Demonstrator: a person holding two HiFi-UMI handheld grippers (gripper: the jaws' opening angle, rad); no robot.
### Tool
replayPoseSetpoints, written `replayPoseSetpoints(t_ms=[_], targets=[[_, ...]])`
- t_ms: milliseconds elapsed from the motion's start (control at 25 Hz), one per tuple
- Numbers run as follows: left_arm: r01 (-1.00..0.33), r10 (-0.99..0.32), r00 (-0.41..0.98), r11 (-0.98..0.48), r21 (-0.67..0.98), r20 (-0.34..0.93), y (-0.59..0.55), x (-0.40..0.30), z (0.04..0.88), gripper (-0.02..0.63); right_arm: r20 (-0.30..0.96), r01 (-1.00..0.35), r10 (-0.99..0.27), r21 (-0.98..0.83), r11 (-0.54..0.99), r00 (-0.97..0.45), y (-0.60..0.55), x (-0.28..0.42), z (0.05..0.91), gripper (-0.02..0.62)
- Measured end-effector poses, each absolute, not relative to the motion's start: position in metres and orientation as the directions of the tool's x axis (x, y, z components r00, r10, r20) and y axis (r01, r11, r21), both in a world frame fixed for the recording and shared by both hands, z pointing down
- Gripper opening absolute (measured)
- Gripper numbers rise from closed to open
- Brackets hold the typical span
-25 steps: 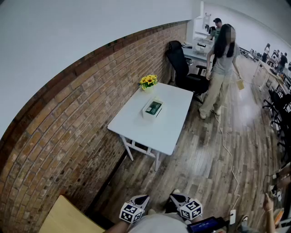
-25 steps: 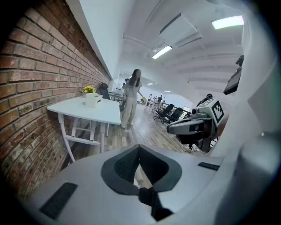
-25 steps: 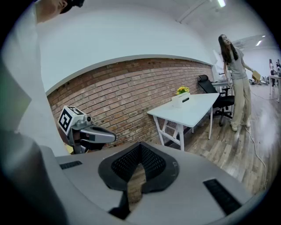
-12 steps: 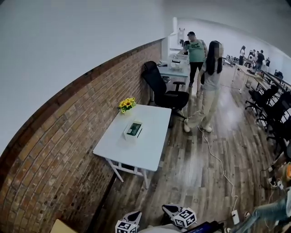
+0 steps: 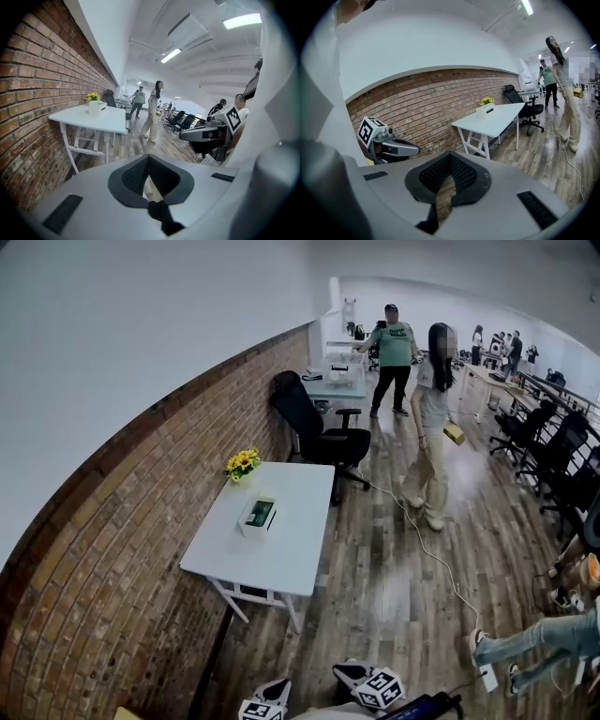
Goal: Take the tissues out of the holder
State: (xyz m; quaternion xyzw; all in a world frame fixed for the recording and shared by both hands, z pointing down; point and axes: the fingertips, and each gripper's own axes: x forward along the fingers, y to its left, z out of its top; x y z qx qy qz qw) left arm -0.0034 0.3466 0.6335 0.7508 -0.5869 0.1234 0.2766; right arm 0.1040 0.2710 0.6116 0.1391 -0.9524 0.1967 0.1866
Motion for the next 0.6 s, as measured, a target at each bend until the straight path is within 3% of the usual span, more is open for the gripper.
replayPoseSetpoints(t_ms=[600], targets=[[-0.947,-0.813,0.294,-0.179,0.266,0.502,0.3444,0.0045,0.6325,0.008,0.415,-0.348,-0.202,-0.313,0.884,-0.887,0.2713,0.1101,0.6111,0.006]])
